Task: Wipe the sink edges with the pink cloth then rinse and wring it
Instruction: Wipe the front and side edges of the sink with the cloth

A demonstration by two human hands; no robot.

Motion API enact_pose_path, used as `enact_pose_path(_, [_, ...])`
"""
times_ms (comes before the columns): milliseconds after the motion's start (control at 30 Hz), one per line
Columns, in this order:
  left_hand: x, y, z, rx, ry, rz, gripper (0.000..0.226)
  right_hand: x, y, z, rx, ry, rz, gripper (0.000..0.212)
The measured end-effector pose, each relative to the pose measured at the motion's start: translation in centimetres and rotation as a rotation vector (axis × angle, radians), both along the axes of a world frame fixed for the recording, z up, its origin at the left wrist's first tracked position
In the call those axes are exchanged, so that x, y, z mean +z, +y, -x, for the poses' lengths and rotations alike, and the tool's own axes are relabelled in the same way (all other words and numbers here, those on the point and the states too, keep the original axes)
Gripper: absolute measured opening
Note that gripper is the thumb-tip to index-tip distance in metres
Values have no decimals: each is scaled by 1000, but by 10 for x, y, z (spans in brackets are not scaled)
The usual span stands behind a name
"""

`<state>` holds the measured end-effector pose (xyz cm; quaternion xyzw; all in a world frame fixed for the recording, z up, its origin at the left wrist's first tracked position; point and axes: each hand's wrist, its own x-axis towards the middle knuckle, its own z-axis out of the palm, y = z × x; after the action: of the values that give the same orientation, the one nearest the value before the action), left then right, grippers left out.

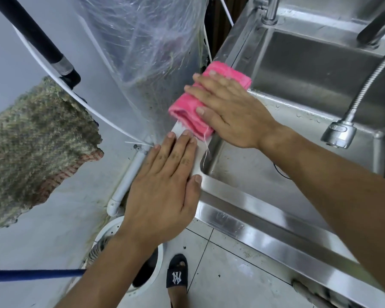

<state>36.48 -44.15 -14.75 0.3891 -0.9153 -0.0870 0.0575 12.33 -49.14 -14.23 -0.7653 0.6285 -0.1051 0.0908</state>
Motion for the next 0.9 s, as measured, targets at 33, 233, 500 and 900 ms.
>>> enact_pose_path(33, [0, 0, 1, 3, 5, -2, 63, -2, -3, -7, -114, -46, 7, 56])
enact_pose_path(233, [10, -5, -4, -44, -11, -82, 66, 13, -3, -20, -275, -66, 32, 58])
enact_pose_path(500, [12, -29, 5, -120, -64, -118, 75, -9, -16, 25, 36, -35, 56, 50])
enact_pose_path(900, [12, -55, 31, -111, -5, -150, 63, 6, -25, 28, -133, 162, 157, 56])
